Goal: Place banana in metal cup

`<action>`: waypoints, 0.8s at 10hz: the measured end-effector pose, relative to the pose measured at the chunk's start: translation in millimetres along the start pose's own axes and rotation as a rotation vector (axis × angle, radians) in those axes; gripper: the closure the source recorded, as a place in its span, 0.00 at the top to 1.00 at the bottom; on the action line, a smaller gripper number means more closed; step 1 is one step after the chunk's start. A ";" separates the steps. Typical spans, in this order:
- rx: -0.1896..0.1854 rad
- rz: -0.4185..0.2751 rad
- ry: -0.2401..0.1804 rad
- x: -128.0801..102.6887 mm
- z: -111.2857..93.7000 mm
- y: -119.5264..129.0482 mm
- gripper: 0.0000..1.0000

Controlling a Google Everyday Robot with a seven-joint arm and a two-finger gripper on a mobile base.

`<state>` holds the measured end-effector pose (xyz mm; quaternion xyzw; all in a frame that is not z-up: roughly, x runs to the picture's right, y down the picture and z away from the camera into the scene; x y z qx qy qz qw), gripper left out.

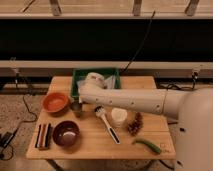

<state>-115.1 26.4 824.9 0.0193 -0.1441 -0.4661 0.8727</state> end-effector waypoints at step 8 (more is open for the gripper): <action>0.114 0.068 -0.083 -34.7 -48.0 -28.5 0.00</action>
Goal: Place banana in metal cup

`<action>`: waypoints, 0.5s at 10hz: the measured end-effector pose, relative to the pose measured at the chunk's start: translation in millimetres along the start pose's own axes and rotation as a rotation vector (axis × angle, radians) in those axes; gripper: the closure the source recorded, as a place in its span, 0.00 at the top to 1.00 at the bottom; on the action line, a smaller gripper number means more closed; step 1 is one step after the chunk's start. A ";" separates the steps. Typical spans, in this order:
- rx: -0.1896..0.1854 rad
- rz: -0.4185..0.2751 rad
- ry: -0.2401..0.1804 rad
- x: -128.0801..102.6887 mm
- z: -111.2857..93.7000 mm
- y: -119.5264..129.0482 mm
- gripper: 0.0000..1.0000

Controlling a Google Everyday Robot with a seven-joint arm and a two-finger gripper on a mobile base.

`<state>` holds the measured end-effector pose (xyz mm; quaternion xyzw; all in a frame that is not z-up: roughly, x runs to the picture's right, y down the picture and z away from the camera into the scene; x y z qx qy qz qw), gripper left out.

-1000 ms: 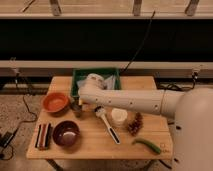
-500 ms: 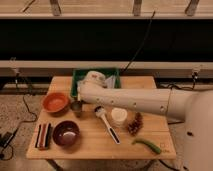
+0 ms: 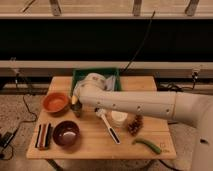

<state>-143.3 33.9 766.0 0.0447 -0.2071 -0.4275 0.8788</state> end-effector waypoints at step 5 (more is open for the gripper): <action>-0.014 0.055 -0.135 -25.3 -9.6 -0.3 0.00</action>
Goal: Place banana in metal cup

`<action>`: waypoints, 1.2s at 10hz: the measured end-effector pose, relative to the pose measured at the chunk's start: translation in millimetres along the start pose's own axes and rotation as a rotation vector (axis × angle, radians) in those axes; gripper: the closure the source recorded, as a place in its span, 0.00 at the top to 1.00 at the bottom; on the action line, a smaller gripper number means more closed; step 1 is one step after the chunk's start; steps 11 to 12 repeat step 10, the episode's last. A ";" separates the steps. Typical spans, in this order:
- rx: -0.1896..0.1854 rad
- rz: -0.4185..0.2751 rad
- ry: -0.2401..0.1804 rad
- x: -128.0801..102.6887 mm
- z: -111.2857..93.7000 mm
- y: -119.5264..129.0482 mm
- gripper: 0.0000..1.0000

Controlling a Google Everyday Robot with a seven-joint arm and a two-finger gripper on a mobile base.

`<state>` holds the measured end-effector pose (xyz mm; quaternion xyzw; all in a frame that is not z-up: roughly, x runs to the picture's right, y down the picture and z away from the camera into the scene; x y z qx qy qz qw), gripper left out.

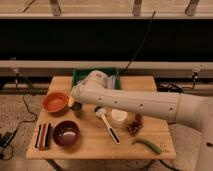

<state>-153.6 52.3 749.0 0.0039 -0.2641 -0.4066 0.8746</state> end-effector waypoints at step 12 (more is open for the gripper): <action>-0.105 0.086 -0.127 -11.6 31.3 43.7 0.00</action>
